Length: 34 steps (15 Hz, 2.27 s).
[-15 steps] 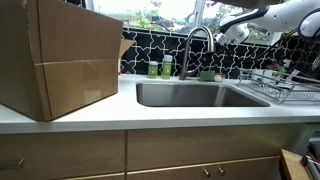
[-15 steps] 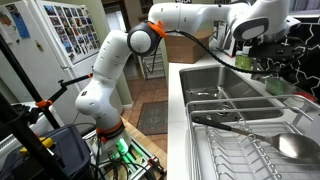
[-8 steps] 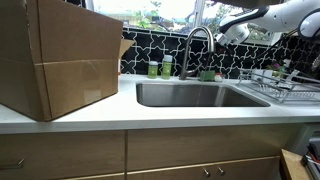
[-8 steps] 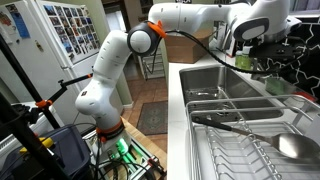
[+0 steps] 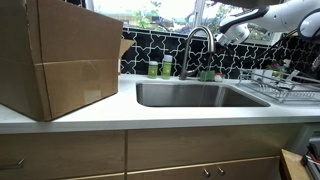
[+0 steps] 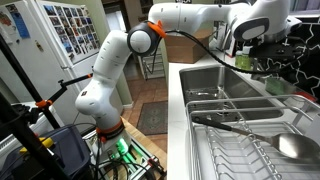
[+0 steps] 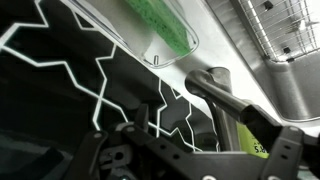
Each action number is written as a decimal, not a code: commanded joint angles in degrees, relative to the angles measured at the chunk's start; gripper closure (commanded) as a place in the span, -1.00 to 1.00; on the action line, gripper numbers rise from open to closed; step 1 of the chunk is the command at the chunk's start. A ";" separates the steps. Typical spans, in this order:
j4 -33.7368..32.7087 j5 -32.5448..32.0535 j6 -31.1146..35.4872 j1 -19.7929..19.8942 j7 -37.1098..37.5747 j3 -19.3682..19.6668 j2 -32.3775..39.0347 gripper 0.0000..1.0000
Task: Move the faucet head to the right and then open the tap
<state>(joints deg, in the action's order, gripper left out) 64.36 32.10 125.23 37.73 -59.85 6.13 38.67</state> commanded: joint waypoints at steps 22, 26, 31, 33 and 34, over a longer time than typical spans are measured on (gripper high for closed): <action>31.94 -7.92 -17.40 -5.70 10.42 8.61 -33.15 -1.00; 32.39 -8.07 -17.35 -7.14 10.61 9.86 -34.05 -1.00; 32.28 -8.05 -17.36 -7.29 10.60 9.97 -33.56 -1.00; 33.66 -8.66 -16.43 -8.21 9.74 10.37 -36.60 -1.00; 34.52 -8.96 -16.61 -8.84 10.13 10.67 -38.60 -1.00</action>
<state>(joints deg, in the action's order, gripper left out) 96.82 23.80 108.27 31.44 -49.38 14.73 4.43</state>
